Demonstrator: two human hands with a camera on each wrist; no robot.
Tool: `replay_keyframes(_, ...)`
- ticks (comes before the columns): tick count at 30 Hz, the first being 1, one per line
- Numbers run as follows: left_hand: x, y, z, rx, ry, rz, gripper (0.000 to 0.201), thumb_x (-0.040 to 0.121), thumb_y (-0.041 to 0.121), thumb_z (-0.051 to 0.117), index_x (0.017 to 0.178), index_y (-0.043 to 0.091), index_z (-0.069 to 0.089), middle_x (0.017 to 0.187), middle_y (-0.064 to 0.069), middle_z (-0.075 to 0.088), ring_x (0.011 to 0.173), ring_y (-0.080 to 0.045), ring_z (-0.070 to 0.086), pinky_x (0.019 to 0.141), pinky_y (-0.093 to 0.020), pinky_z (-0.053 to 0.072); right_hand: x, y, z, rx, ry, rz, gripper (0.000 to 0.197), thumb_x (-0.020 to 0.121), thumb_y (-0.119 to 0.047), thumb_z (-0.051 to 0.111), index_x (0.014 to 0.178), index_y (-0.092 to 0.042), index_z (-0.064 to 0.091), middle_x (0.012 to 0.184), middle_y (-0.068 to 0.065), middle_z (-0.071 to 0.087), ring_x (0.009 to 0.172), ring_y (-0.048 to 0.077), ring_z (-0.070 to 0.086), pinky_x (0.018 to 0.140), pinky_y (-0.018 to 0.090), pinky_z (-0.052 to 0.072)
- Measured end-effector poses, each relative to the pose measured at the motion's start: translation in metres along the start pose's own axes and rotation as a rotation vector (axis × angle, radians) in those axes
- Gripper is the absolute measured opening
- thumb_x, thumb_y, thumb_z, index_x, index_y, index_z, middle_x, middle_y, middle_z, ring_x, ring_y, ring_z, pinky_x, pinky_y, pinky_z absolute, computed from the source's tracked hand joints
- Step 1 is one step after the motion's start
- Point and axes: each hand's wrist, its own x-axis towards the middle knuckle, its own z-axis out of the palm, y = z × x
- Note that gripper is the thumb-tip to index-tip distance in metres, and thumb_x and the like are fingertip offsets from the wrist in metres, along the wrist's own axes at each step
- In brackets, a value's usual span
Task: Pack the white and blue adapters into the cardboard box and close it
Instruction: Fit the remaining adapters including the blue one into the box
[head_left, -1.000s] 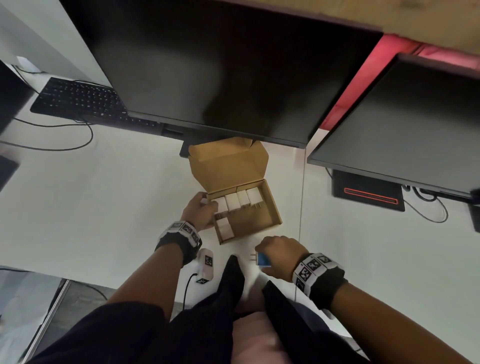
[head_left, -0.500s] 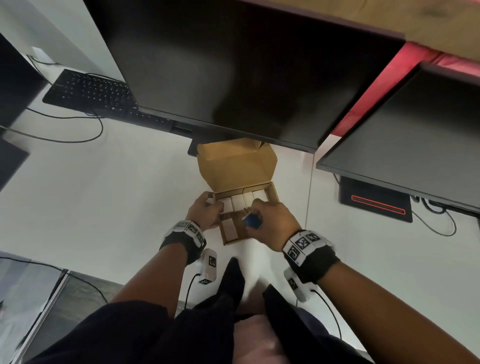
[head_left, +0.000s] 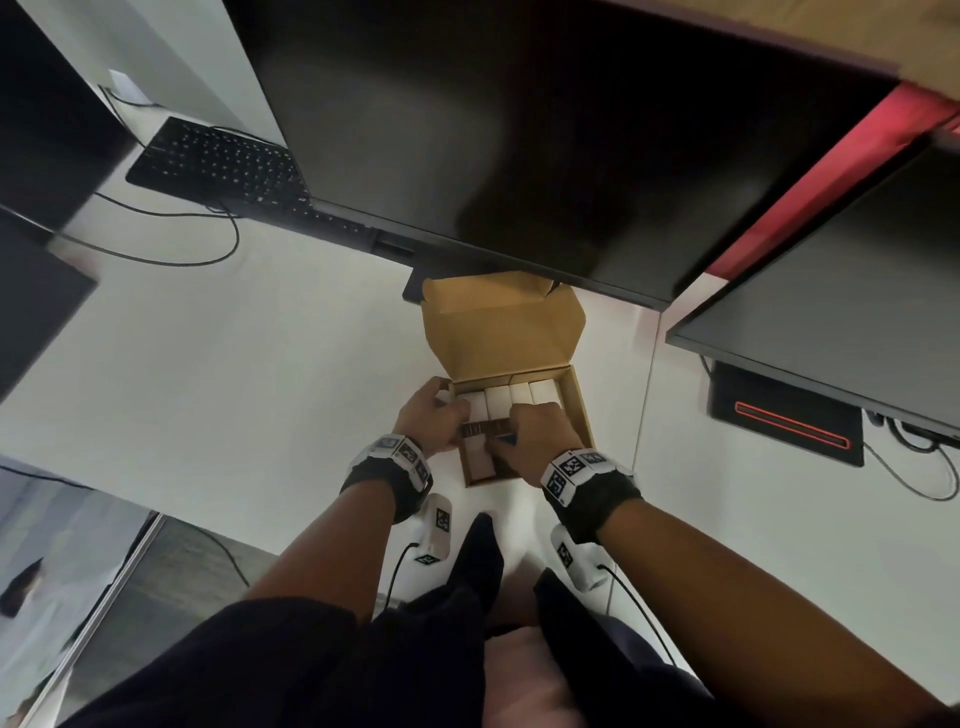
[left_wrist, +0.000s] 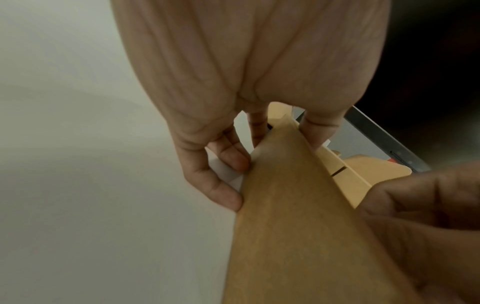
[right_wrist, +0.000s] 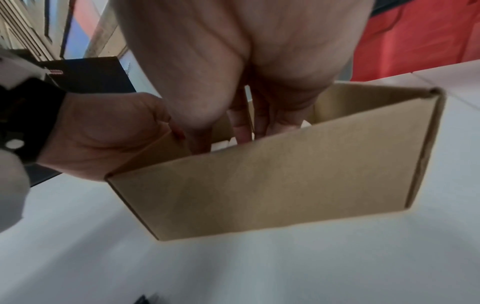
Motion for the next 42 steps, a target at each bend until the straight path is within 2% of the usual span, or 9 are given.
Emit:
replay_keyframes(6,0.003,-0.002,-0.001,-0.008,-0.009,-0.025,0.027,0.093,0.022,0.057,0.120,0.020,0.059,0.096,-0.008,0.071,0.073,-0.021,0.070,0.059,-0.029,0.056,-0.027,0.035,-0.027,0.222,0.298,-0.165,0.024,0.086,-0.031,0.072,0.077,-0.012,0.062,0.080,0.004,0.061,0.070,0.020,0.057,0.063,0.028,0.046)
replay_keyframes(10,0.005,-0.002,-0.001,0.002,-0.010,-0.021,0.027,0.092,0.021,0.057,0.119,0.020,0.059,0.094,-0.008,0.069,0.075,-0.023,0.067,0.067,-0.033,0.057,-0.055,0.085,-0.040,0.275,0.436,-0.115,0.017,0.084,-0.026,0.073,0.075,-0.018,0.061,0.072,-0.003,0.063,0.062,0.013,0.056,0.064,0.027,0.044)
replay_keyframes(13,0.005,-0.002,0.000,0.009,-0.009,-0.007,0.024,0.094,0.019,0.056,0.118,0.018,0.059,0.096,-0.008,0.068,0.079,-0.024,0.068,0.069,-0.034,0.058,-0.081,0.125,-0.031,0.226,0.283,0.013,0.016,0.085,-0.034,0.075,0.084,-0.021,0.066,0.076,-0.007,0.066,0.065,0.004,0.057,0.068,0.026,0.047)
replay_keyframes(17,0.004,-0.002,0.001,0.022,-0.003,0.005,0.021,0.093,0.018,0.057,0.113,0.018,0.059,0.090,-0.009,0.065,0.074,-0.024,0.066,0.067,-0.033,0.056,-0.115,0.153,-0.006,0.158,-0.055,0.164,0.043,0.077,-0.061,0.074,0.106,-0.032,0.061,0.095,-0.009,0.063,0.079,0.004,0.059,0.076,0.026,0.051)
replay_keyframes(21,0.000,0.000,0.001,0.023,0.001,0.000,0.020,0.086,0.020,0.059,0.105,0.023,0.059,0.088,-0.009,0.066,0.072,-0.025,0.066,0.067,-0.035,0.057,-0.127,0.147,0.015,0.164,-0.120,0.179,0.055,0.078,-0.051,0.076,0.123,-0.028,0.055,0.109,-0.004,0.064,0.096,0.013,0.061,0.084,0.027,0.050)
replay_keyframes(24,-0.004,0.002,0.002,0.015,0.006,-0.013,0.024,0.085,0.020,0.060,0.108,0.024,0.059,0.090,-0.009,0.068,0.077,-0.026,0.069,0.072,-0.037,0.059,-0.124,0.135,0.018,0.170,-0.089,0.142,0.043,0.081,-0.038,0.073,0.119,-0.025,0.056,0.105,-0.001,0.066,0.091,0.016,0.063,0.085,0.036,0.055)
replay_keyframes(29,-0.005,0.001,0.002,0.013,0.003,-0.029,0.041,0.075,0.027,0.062,0.116,0.024,0.061,0.096,-0.010,0.070,0.083,-0.028,0.070,0.083,-0.046,0.064,-0.111,0.107,-0.013,0.321,0.253,0.057,0.038,0.078,-0.031,0.077,0.108,-0.025,0.054,0.087,-0.005,0.061,0.067,0.011,0.061,0.065,0.026,0.052)
replay_keyframes(32,-0.005,0.000,0.001,0.006,0.012,-0.032,0.042,0.071,0.030,0.063,0.113,0.026,0.061,0.098,-0.011,0.073,0.090,-0.033,0.074,0.088,-0.051,0.064,-0.092,0.083,-0.030,0.300,0.314,-0.080,0.027,0.080,-0.030,0.077,0.095,-0.020,0.057,0.082,-0.001,0.060,0.066,0.015,0.057,0.062,0.028,0.049)
replay_keyframes(42,-0.012,0.004,0.001,-0.017,0.018,-0.062,0.036,0.075,0.026,0.065,0.110,0.022,0.064,0.106,-0.015,0.075,0.093,-0.035,0.077,0.084,-0.051,0.065,-0.016,0.025,-0.016,0.071,0.038,0.022,0.020,0.086,-0.030,0.064,0.093,-0.017,0.051,0.097,0.008,0.061,0.084,0.030,0.064,0.070,0.040,0.059)
